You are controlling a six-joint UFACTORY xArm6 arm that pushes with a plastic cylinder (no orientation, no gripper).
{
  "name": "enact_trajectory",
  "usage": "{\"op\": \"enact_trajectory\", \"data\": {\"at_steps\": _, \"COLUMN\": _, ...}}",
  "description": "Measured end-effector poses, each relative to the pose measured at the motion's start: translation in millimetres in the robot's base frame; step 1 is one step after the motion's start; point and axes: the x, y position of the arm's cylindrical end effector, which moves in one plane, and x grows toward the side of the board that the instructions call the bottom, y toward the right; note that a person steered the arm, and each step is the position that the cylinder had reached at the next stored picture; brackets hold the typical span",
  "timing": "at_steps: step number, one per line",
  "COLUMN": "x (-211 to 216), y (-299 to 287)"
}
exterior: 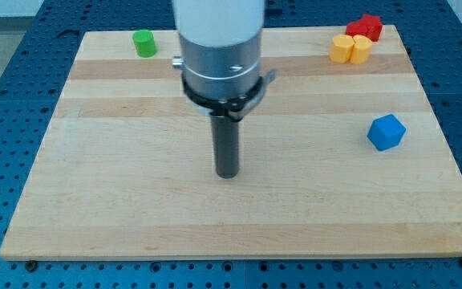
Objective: Point your arm to green circle
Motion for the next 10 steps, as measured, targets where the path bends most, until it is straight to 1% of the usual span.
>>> {"op": "enact_trajectory", "data": {"at_steps": 2, "x": -2.8, "y": -37.2}}
{"op": "enact_trajectory", "data": {"at_steps": 5, "x": -4.6, "y": -71.4}}
{"op": "enact_trajectory", "data": {"at_steps": 10, "x": 1.2, "y": -73.1}}
